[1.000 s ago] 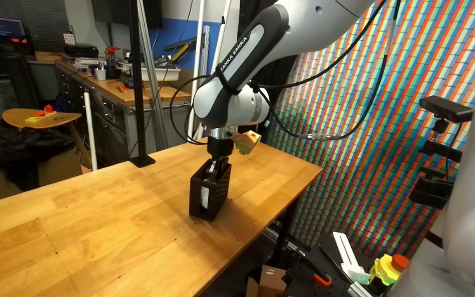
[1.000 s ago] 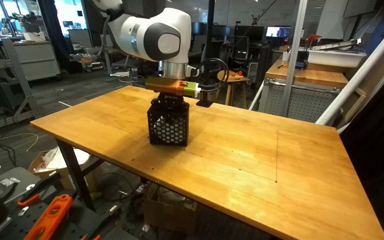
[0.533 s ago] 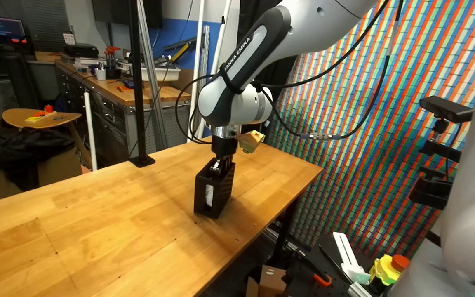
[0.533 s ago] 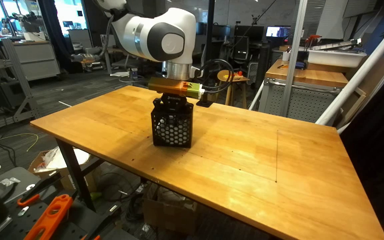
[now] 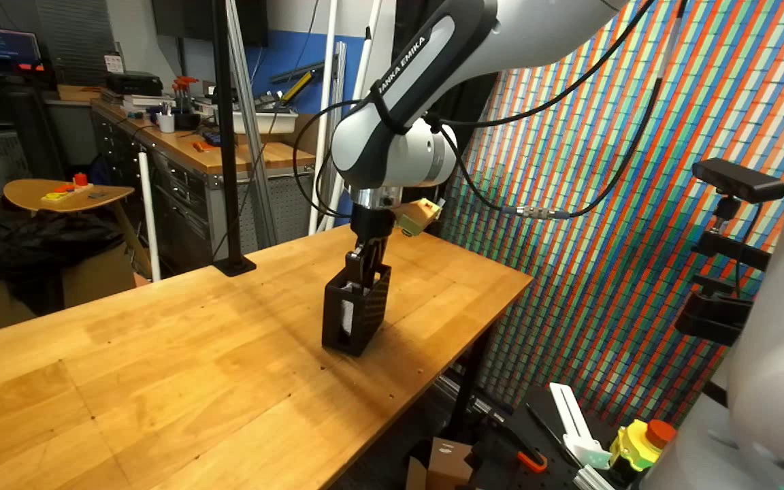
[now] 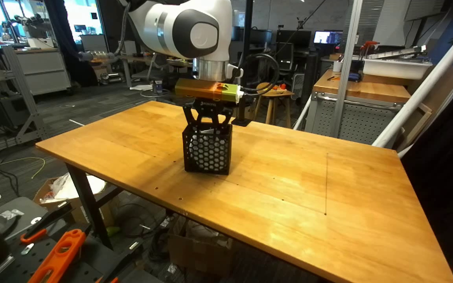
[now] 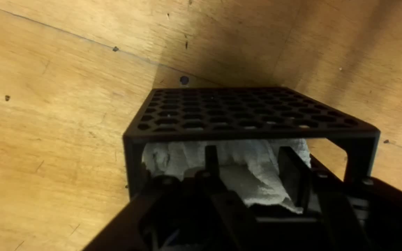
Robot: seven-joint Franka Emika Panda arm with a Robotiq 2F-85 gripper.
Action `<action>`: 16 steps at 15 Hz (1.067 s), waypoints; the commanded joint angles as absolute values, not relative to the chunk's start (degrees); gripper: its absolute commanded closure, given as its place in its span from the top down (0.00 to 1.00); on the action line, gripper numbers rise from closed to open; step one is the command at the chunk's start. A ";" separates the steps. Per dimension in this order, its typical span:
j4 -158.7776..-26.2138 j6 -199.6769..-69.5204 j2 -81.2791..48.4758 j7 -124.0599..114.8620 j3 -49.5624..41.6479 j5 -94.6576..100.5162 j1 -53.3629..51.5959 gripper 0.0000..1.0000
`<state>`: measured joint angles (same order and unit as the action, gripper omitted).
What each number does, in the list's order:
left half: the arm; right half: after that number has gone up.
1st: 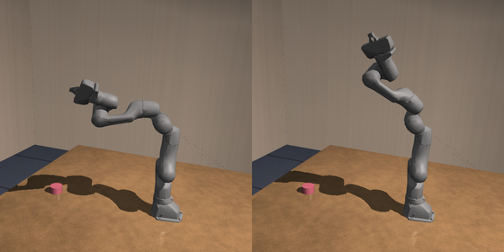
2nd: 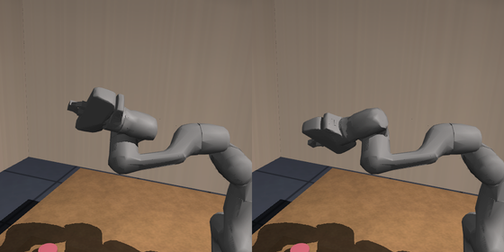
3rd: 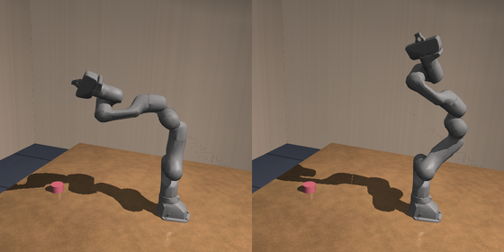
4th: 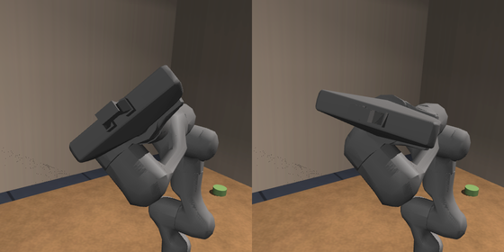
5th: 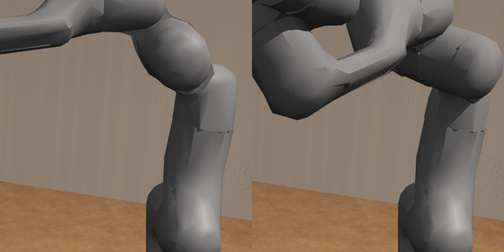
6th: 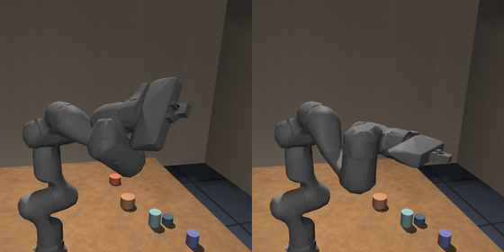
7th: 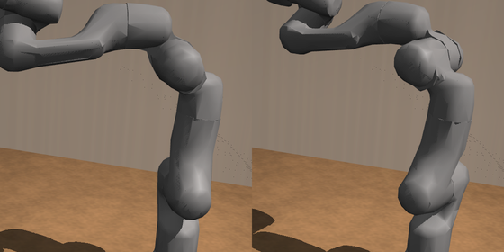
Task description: Put the white towel in the black box
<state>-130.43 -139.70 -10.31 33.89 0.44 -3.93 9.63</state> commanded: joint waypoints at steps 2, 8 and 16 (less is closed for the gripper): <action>-132.04 -138.54 -4.77 29.83 -0.20 -2.97 7.63 0.09; -133.05 -137.88 -1.53 25.36 0.11 -1.15 4.87 0.02; -135.09 -138.97 -1.27 24.01 -0.25 -0.47 3.30 0.00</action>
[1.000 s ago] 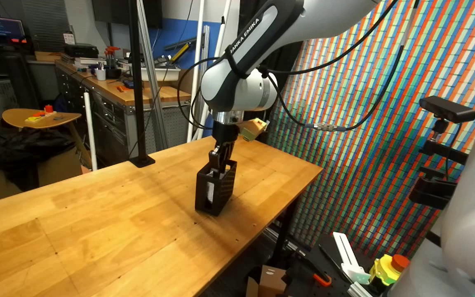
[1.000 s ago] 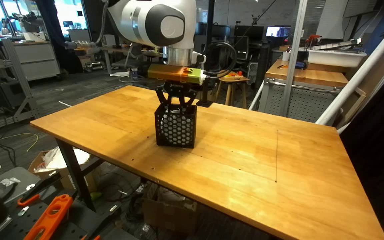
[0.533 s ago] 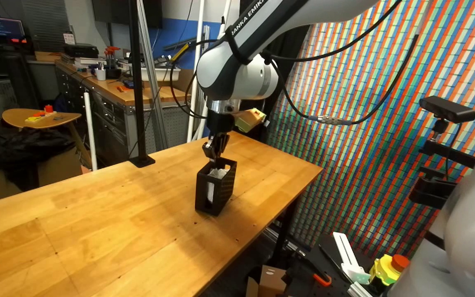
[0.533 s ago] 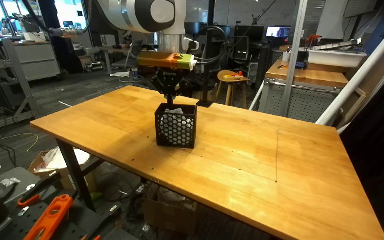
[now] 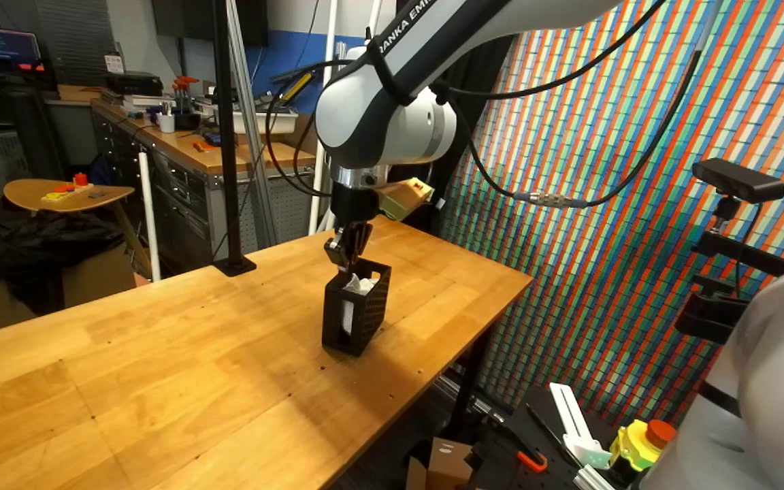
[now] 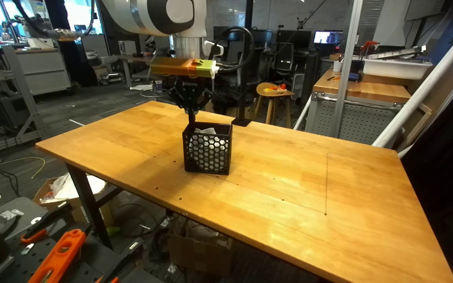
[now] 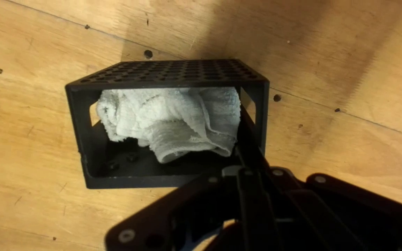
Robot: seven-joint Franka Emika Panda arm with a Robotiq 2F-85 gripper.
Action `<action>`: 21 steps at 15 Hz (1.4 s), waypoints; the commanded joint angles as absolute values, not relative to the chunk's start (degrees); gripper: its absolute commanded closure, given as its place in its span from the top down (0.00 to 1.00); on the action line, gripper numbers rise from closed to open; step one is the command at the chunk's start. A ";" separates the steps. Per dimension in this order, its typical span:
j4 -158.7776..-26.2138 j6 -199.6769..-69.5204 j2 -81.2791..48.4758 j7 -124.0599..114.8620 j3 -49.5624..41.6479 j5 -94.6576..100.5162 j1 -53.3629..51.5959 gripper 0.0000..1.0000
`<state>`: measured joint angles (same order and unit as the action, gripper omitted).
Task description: Put the white towel in the black box
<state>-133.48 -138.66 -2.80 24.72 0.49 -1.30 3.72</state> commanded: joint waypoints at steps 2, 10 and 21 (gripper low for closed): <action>-135.40 -139.21 -1.76 24.49 -0.68 -0.32 3.63 0.00; -133.04 -139.59 -2.98 25.87 -2.77 0.55 4.76 0.00; -129.78 -139.60 -7.06 27.00 -2.96 -0.01 5.48 0.00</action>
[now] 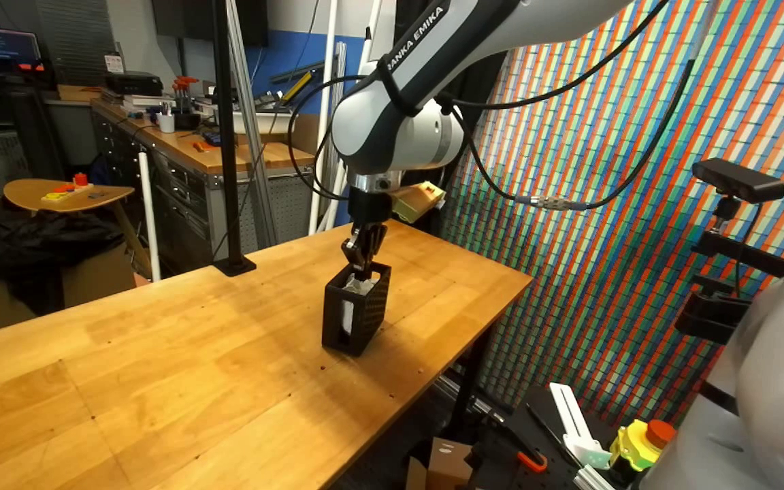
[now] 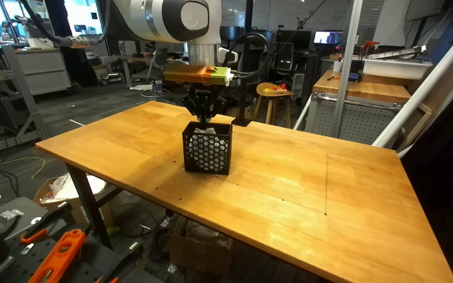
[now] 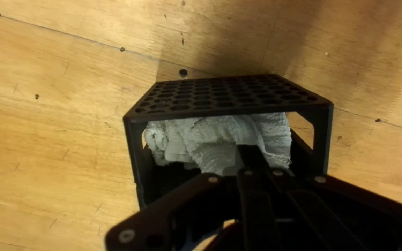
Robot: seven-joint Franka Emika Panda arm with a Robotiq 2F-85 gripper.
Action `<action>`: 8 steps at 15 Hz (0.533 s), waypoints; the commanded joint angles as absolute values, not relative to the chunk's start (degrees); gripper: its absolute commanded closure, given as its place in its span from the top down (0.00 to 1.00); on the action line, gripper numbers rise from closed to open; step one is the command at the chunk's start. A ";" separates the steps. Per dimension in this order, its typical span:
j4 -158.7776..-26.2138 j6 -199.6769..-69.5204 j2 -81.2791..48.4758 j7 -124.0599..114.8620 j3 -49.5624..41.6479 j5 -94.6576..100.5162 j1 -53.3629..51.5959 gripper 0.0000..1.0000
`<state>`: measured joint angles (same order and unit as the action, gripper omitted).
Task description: Put the white towel in the black box
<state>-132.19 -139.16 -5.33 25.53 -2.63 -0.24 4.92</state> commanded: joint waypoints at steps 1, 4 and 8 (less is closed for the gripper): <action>-129.19 -139.56 -7.70 27.30 -2.95 -0.19 5.72 0.00; -127.56 -139.35 -9.89 28.19 -2.78 -0.63 6.44 0.00; -125.47 -138.79 -13.40 29.22 -2.24 -0.82 7.18 0.00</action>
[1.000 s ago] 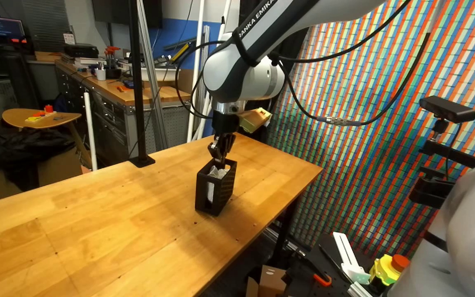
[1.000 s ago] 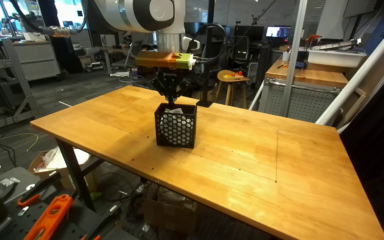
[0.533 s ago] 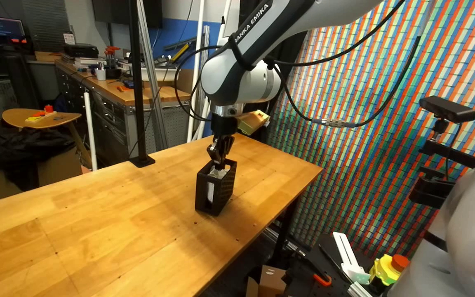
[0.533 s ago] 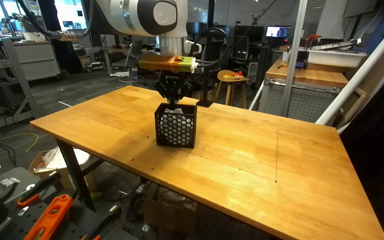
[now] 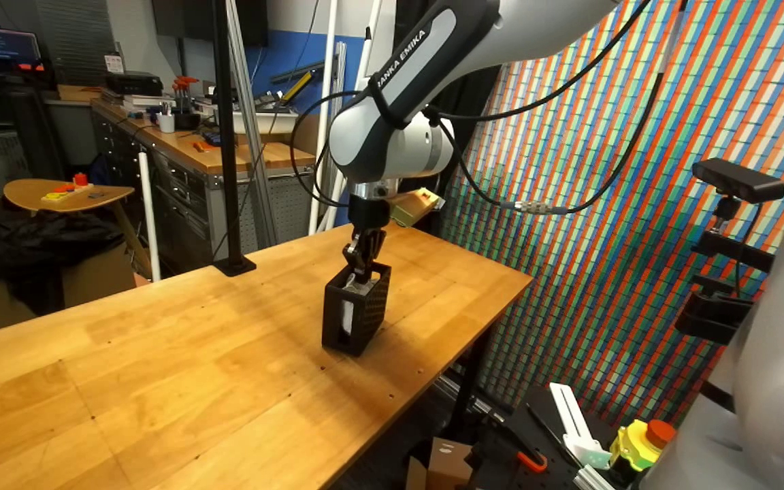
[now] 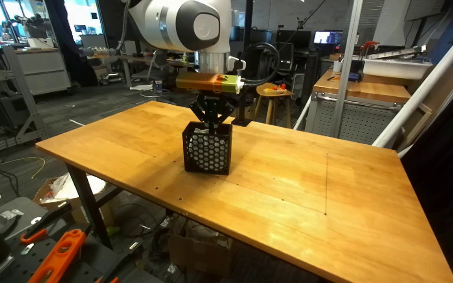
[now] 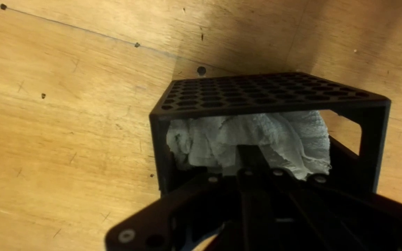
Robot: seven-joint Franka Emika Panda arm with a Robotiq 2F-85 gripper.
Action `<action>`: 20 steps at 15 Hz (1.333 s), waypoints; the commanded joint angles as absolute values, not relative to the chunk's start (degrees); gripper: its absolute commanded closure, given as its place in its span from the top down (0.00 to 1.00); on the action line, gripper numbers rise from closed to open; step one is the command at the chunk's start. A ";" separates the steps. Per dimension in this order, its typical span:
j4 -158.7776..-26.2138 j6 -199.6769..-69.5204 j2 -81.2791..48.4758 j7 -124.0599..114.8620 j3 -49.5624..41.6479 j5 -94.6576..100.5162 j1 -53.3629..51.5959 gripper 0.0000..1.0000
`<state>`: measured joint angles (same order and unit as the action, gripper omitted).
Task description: Put the white towel in the black box
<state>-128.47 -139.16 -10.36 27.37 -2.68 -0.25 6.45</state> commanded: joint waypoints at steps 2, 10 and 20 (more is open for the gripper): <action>-124.35 -138.29 -15.28 29.26 -1.89 -0.65 7.28 0.01; -122.09 -137.36 -20.51 29.65 0.40 -1.50 7.82 0.01; -123.47 -137.70 -19.20 29.78 0.70 -3.91 9.38 0.01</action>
<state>-123.83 -138.11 -18.94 28.35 0.11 -2.61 7.95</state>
